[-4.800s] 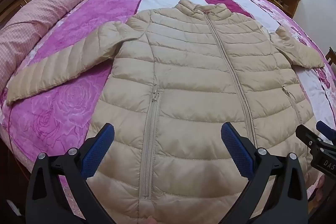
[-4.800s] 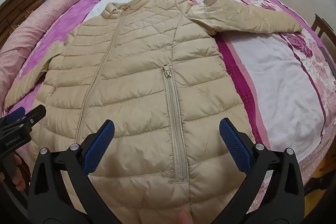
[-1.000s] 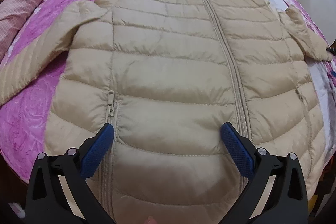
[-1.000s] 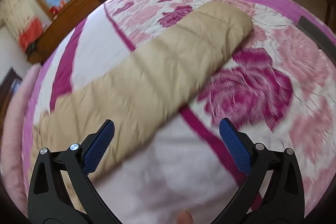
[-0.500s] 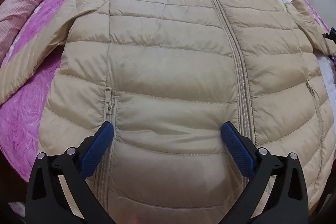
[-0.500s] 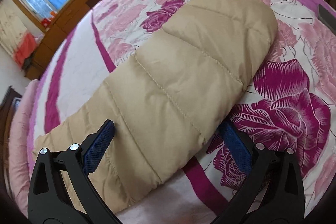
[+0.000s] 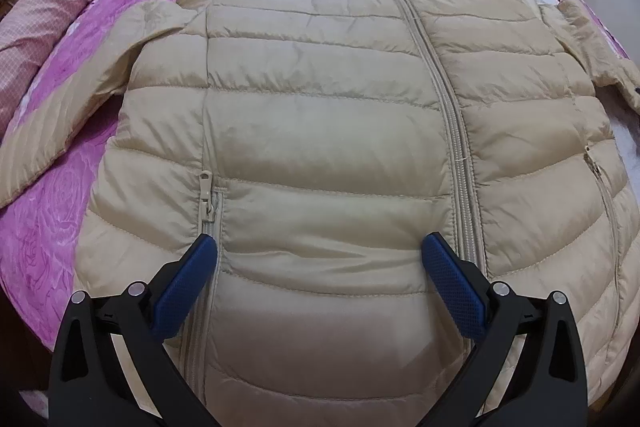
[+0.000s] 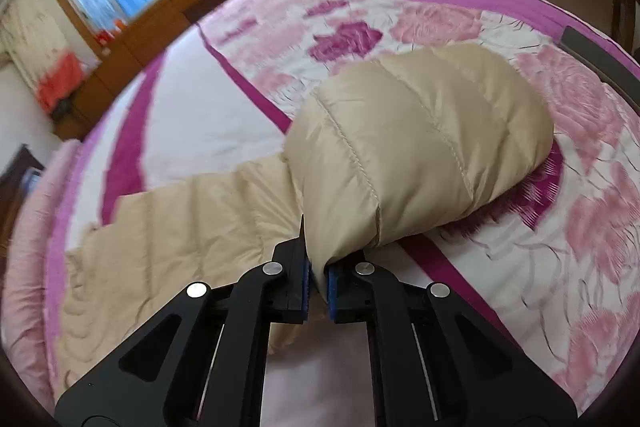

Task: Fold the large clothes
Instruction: 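Grasp the cuff of the sleeve nearest the right tool with the right tool, then carry the sleeve across the jacket body with the right tool and release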

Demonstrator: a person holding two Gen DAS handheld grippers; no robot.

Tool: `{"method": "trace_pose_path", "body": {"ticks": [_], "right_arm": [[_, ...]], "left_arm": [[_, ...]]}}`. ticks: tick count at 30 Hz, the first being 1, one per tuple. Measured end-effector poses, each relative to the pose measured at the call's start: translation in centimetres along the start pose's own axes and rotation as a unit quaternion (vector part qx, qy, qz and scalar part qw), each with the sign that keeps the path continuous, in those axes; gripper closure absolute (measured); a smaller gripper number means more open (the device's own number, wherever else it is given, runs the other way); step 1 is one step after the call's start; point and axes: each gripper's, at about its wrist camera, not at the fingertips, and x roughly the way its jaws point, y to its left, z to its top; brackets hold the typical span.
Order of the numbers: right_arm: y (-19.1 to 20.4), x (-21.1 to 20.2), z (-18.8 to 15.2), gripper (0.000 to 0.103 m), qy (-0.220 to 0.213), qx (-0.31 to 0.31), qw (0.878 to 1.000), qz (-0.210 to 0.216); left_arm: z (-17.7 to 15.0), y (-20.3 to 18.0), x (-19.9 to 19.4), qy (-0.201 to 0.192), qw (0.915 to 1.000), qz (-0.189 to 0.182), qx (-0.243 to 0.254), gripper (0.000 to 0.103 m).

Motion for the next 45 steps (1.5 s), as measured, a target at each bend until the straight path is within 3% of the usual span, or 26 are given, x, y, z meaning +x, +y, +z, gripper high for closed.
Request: {"method": "trace_pose_path", "body": {"ticks": [7, 12, 16, 33, 45], "right_arm": [[2.2, -7.4, -0.2, 0.097, -0.036, -0.008, 0.995, 0.087], [5.4, -10.7, -1.5, 0.097, -0.031, -0.022, 0.991, 0.126], [8.7, -12.4, -3.3, 0.097, -0.021, -0.045, 0.987, 0.15], [20.0, -11.1, -7.8, 0.097, 0.011, -0.123, 0.969, 0.212], [27.2, -7.6, -13.8, 0.097, 0.069, -0.176, 0.955, 0.227]], "left_arm": [[0.1, 0.9, -1.5, -0.008, 0.9997, -0.021, -0.002, 0.005], [0.6, 2.1, -2.8, -0.023, 0.9986, -0.042, -0.02, 0.005], [1.2, 2.9, -3.7, -0.039, 0.9986, -0.032, -0.016, 0.005], [0.3, 7.0, -6.2, -0.072, 0.9967, -0.016, -0.034, 0.005], [0.2, 11.7, -6.5, -0.084, 0.9925, -0.006, -0.089, 0.005]]}}
